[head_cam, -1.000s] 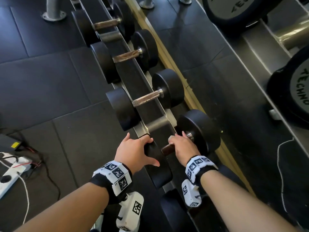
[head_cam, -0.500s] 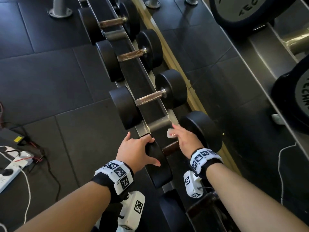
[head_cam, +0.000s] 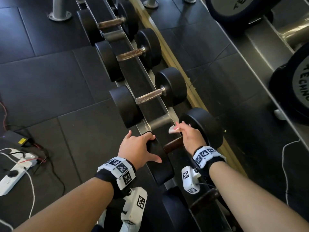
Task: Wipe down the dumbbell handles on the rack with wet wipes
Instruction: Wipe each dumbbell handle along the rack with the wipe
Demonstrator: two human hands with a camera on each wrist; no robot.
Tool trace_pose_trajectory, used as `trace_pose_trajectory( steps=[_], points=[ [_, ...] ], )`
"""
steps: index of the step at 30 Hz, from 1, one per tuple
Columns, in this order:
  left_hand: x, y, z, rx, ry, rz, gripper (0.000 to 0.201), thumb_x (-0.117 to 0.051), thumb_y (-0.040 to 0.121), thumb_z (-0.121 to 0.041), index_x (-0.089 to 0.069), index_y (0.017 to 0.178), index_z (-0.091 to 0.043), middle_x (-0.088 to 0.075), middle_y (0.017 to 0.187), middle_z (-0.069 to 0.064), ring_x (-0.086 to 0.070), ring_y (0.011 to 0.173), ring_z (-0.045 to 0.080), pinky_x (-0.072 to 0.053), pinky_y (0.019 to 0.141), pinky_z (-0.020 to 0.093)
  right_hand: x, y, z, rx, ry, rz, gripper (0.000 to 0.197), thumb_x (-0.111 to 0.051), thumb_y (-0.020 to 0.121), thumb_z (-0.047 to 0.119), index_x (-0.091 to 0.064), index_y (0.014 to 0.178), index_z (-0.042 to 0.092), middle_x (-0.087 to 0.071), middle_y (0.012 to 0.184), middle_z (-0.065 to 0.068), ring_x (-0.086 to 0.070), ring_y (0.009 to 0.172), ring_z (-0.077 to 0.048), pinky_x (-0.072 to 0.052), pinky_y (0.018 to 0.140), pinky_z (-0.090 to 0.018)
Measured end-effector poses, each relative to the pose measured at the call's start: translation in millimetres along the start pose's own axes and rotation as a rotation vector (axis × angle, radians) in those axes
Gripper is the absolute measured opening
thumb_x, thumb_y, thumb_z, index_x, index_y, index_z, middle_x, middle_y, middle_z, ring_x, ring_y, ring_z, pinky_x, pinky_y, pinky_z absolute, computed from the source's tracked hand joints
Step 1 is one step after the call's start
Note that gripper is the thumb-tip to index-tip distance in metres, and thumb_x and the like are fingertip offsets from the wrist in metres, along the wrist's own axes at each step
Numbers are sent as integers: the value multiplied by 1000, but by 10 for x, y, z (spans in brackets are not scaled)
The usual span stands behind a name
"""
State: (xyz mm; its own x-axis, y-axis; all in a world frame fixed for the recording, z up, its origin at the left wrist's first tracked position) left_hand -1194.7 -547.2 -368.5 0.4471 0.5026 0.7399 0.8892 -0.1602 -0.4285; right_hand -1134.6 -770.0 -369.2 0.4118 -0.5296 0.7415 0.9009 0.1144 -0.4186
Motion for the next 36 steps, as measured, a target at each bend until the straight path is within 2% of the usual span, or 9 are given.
trace_pose_trajectory(
  steps=[3,7,11,14,19,23,28,32,36],
  points=[
    [-2,-4,-1,-1,6,8,91,-66,57,-83,-46,135,-41,-71,108,-15,-64,108,9,-2,120,35,-204,-170,-128,44,-129,63,35,-40,99,7,-66,106,29,-55,140,-3,-45,134,-19,-30,113,-33],
    [7,-12,-8,4,7,14,94,-65,57,-84,-43,138,-40,-70,114,-16,-63,110,7,-4,121,36,-277,-325,-69,64,-37,78,36,-41,99,14,-69,108,33,-68,107,0,-64,99,-23,-51,89,-42],
    [3,-30,-19,6,-7,23,94,-67,59,-81,-41,140,-39,-64,126,-18,-59,118,7,-4,121,36,-65,-203,7,-24,135,35,34,-37,103,21,-66,99,37,-64,93,1,-60,82,-12,-41,66,-20],
    [8,-53,-22,12,-22,11,95,-67,58,-81,-43,140,-40,-59,134,-20,-58,120,8,-4,121,35,47,-108,-87,-21,136,-35,34,-37,104,20,-67,113,34,-56,137,-1,-51,127,-18,-30,91,-7],
    [16,-63,-22,15,-14,11,95,-67,57,-82,-44,139,-41,-60,133,-18,-59,119,11,-5,121,35,-235,-258,-314,21,-48,115,43,-41,101,4,-63,126,31,-38,154,3,-31,145,-16,-22,119,-28],
    [13,-55,-18,26,-24,34,96,-66,58,-83,-41,141,-41,-63,130,-17,-59,119,7,-3,121,35,-305,-358,-272,112,-4,98,40,-45,98,3,-67,121,26,-54,139,2,-46,132,-15,-22,103,-4],
    [2,-62,-32,31,-16,46,96,-64,61,-82,-37,143,-40,-65,127,-15,-59,118,6,0,120,33,-123,-360,-53,-57,-82,270,29,-41,99,29,-59,105,51,-64,102,4,-60,85,-17,-49,86,-35],
    [62,-38,-58,34,-3,98,83,-68,69,-72,-40,140,-38,-71,111,-11,-64,111,9,1,120,39,56,-396,200,-131,388,235,24,-52,88,35,-73,96,31,-74,101,7,-67,97,-12,-52,90,-29],
    [256,-10,-104,55,0,208,66,-67,81,-55,-43,140,-37,-66,122,-11,-56,123,15,3,120,48,279,-386,424,-231,671,50,28,-42,102,11,-70,105,14,-71,105,-7,-66,96,-20,-55,73,-21]
  ],
)
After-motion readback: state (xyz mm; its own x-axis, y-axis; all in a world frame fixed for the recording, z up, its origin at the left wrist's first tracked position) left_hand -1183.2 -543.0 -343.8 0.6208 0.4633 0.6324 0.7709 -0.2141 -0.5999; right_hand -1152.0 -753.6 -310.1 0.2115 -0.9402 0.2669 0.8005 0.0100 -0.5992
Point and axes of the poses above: each hand's wrist, its own y-axis towards the middle knuckle, its own x-axis out of the back of the hand, z = x × y, the point moved 1 cm from there along y, towards the middle knuckle
